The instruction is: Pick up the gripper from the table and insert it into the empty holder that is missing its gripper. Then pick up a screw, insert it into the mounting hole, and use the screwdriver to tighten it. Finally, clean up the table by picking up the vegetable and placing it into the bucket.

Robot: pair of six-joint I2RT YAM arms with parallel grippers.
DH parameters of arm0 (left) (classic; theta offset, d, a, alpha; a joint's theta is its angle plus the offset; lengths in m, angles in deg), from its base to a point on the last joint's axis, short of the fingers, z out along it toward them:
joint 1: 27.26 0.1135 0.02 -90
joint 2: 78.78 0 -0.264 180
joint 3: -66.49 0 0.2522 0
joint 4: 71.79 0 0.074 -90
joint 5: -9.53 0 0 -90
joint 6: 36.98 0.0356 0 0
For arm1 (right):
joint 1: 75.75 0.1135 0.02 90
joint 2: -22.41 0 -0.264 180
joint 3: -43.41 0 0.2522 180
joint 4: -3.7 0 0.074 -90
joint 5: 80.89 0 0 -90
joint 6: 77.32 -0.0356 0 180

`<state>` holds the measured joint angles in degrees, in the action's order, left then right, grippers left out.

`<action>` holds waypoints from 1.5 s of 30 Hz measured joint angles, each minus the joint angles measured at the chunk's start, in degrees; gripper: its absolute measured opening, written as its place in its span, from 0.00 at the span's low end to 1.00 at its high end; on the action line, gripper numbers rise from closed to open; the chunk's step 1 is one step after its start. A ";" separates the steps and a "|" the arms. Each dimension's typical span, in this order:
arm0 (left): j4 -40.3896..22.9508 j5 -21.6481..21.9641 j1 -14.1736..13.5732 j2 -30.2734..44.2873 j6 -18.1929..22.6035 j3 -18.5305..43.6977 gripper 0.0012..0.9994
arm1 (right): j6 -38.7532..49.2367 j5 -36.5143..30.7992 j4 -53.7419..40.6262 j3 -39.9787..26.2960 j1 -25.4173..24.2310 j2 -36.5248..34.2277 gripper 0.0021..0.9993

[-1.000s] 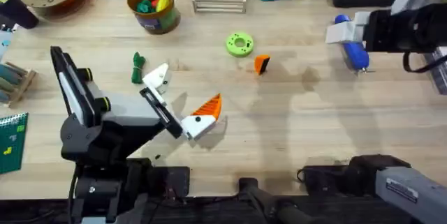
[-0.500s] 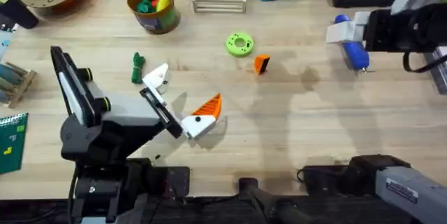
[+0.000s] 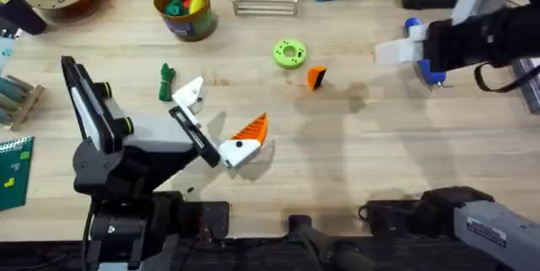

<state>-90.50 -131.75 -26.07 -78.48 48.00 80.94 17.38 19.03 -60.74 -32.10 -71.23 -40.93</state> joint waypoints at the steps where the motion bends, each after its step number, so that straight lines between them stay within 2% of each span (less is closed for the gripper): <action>1: 0.00 -0.01 0.00 0.00 0.00 0.00 0.97 | 0.43 -0.07 -0.67 -0.58 1.17 -0.47 0.88; 8: 0.00 -0.01 0.00 0.02 0.00 0.00 0.97 | 2.32 -0.68 -5.49 -8.96 9.77 -7.76 0.88; 18: 0.00 -0.01 0.00 0.00 0.00 0.00 0.97 | 4.33 -4.37 -9.27 -17.58 19.48 -23.62 0.88; 24: 0.00 -0.01 0.00 0.00 0.00 0.00 0.97 | 4.80 -6.08 -9.31 -21.78 21.22 -32.97 0.89; 33: 0.00 -0.01 0.00 0.00 0.00 0.00 0.97 | 7.82 -6.71 -8.87 -23.60 22.02 -40.72 0.88; 38: 0.00 -0.01 0.00 0.00 0.00 0.00 0.97 | 6.56 -6.91 -8.85 -23.60 22.66 -43.15 0.87; 45: 0.00 -0.01 0.00 0.02 0.00 0.00 0.97 | -0.13 -6.91 -5.45 -23.60 22.86 -44.14 0.88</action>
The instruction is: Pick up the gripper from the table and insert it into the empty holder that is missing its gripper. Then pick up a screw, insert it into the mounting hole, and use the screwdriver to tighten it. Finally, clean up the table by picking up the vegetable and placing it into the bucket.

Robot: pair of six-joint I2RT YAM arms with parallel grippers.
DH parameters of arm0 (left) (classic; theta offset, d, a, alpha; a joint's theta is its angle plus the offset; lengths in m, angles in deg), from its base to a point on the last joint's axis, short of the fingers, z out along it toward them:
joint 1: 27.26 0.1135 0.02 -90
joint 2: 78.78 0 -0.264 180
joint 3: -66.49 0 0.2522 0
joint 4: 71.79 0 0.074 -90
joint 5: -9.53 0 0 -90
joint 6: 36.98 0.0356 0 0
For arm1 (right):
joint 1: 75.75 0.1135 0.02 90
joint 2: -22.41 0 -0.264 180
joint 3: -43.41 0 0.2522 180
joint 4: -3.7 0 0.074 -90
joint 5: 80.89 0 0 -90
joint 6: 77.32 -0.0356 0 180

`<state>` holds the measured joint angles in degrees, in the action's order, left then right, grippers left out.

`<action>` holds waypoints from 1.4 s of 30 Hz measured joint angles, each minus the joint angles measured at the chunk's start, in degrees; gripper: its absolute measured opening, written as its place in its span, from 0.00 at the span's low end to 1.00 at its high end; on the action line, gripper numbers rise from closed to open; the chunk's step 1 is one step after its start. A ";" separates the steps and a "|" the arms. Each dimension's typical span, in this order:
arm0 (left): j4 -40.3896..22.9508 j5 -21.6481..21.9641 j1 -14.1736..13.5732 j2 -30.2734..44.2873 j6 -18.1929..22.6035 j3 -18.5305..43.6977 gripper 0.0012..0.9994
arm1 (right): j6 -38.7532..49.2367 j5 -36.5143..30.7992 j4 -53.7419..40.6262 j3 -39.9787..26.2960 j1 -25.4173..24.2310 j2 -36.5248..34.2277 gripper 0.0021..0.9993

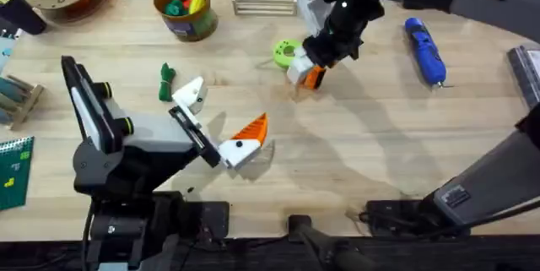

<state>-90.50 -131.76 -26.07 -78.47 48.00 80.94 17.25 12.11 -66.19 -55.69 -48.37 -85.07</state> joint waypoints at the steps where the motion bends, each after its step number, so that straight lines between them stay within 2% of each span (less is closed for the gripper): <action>1: 0.00 0.00 0.00 -0.01 0.00 0.00 0.97 | -0.80 0.00 0.30 -0.02 -0.02 0.00 0.88; 11: 0.00 0.00 0.00 -0.02 0.00 0.00 0.97 | -5.91 0.00 -0.67 -0.02 0.00 0.00 0.87; 23: 0.00 0.00 0.00 -0.02 0.00 0.00 0.97 | -6.78 0.00 -1.74 -0.02 0.00 0.00 0.75; 26: 0.00 0.00 0.00 -0.02 -0.02 0.00 0.97 | -6.80 0.00 -1.76 -0.02 0.00 0.00 0.64; 30: 0.00 0.00 0.00 -0.02 0.00 0.00 0.97 | -7.14 0.00 -1.76 -0.02 0.00 0.00 0.35; 33: 0.00 0.00 0.00 -0.02 0.00 0.00 0.97 | -7.49 -0.11 -1.83 -0.02 0.00 0.00 0.06; 34: 0.00 0.00 0.00 -0.02 0.00 0.00 0.97 | -7.56 -0.15 -1.94 -0.16 0.00 0.00 0.02; 42: 0.00 0.00 0.00 -0.01 0.00 0.00 0.97 | -7.55 0.13 -3.12 -0.28 -0.04 0.00 0.01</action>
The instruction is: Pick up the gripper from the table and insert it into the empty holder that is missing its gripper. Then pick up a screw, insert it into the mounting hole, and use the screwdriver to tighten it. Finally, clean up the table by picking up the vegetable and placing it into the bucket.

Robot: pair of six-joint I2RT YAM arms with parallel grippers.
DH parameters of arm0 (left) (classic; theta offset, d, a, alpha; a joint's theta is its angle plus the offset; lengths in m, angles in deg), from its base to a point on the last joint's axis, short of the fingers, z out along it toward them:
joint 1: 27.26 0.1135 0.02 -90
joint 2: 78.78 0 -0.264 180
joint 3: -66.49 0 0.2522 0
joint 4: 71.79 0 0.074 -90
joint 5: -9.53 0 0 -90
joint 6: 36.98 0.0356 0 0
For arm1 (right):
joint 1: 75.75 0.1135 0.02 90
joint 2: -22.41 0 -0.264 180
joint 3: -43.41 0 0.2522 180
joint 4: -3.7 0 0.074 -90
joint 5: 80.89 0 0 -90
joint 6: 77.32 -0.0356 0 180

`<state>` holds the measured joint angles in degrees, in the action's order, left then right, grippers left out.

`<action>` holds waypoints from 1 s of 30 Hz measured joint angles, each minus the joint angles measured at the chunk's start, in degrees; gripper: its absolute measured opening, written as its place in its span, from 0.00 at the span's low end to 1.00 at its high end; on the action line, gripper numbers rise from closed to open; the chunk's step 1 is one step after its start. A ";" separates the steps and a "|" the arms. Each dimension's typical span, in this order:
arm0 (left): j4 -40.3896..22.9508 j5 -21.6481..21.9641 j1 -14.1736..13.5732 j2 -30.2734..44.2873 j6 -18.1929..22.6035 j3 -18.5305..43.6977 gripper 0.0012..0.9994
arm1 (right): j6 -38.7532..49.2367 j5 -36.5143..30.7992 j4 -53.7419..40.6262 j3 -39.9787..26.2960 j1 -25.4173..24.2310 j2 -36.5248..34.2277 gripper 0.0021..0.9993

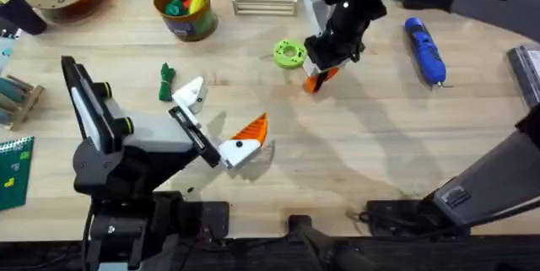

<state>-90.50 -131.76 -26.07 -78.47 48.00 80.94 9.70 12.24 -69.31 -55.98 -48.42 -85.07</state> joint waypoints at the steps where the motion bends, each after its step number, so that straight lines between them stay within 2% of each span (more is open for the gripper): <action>1: 0.00 0.00 0.00 0.01 0.00 0.00 0.97 | 0.00 0.34 -0.15 0.00 -0.10 0.00 0.01; 6: 0.00 0.00 0.00 -0.01 0.00 0.00 0.97 | 0.00 4.41 -0.62 -0.02 -1.38 0.41 0.01; 10: 0.00 0.00 0.00 -0.01 0.00 0.00 0.97 | 0.00 10.74 -0.58 -0.02 -3.92 4.30 0.01; 14: 0.00 0.00 0.00 -0.01 -0.02 0.00 0.97 | 0.43 19.68 -0.59 -0.08 -7.75 9.94 0.01; 17: 0.00 0.00 0.00 -0.01 -0.01 0.00 0.97 | 0.74 29.09 -0.81 -0.36 -10.98 11.89 0.01; 23: 0.00 0.00 0.00 0.01 0.00 0.00 0.97 | 6.52 46.27 -4.35 -0.44 -14.40 9.81 0.01; 30: 0.00 0.00 0.00 0.00 0.00 0.00 0.97 | 18.97 53.54 -12.92 -0.44 -13.26 6.43 0.01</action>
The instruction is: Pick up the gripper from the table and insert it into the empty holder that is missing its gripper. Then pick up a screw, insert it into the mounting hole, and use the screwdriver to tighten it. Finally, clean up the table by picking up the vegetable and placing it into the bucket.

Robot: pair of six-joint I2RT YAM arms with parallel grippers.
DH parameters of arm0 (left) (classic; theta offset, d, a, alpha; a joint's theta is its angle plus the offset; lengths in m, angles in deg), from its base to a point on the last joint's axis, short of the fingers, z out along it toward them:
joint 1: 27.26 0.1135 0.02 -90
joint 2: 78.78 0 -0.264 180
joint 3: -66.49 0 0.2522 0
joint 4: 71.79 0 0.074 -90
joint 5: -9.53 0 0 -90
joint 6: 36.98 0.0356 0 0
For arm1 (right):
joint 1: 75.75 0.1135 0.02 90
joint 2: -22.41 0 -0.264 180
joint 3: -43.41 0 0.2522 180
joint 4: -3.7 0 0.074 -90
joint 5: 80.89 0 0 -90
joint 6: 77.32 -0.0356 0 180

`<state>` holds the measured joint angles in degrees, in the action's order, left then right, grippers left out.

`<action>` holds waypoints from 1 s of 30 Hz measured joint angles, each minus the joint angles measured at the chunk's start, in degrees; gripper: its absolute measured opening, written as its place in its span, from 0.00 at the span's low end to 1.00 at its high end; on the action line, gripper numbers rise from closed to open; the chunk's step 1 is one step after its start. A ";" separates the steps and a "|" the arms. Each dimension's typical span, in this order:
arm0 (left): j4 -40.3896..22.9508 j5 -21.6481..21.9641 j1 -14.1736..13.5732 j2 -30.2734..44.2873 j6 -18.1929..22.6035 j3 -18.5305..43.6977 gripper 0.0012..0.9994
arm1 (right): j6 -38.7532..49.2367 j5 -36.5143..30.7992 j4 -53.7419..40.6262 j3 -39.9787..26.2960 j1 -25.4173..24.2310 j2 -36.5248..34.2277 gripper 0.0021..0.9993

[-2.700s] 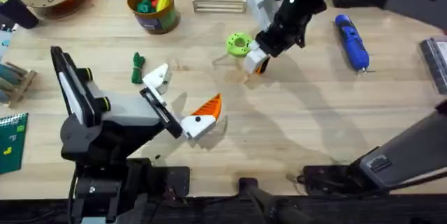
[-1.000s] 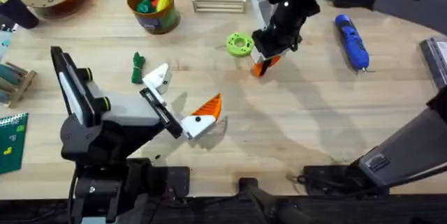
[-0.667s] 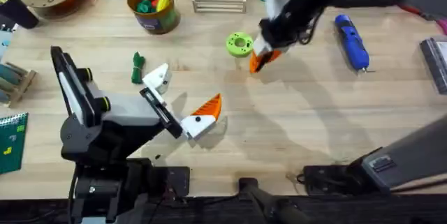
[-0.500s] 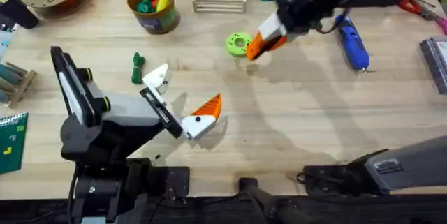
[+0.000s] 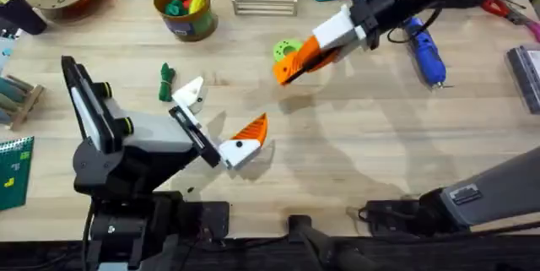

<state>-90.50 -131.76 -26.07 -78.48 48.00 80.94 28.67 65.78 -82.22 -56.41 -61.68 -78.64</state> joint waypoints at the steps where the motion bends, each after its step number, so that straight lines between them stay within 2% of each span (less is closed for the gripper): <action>1: 0.00 0.00 0.00 0.01 0.00 0.00 0.97 | 1.49 0.47 -0.51 0.00 0.23 -0.28 0.01; 8: 0.00 0.00 0.00 -0.01 0.00 0.00 0.97 | 12.53 10.96 -1.13 1.29 1.04 -2.80 0.01; 12: 0.00 0.00 0.00 -0.01 -0.01 0.00 0.97 | 15.91 16.58 0.38 3.96 1.02 -5.32 0.01; 20: 0.00 0.00 0.00 -0.01 -0.01 0.00 0.97 | 17.52 24.18 2.76 6.75 1.02 -11.33 0.01; 25: 0.00 0.00 0.00 -0.01 0.00 0.00 0.97 | 16.21 26.45 6.06 6.75 1.66 -12.19 0.01; 30: 0.00 0.00 0.00 0.00 -0.01 0.00 0.97 | 14.72 27.27 7.36 6.75 4.53 -15.19 0.01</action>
<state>-90.50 -131.76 -26.07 -78.48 47.99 80.94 43.39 93.05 -74.86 -49.66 -57.14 -93.83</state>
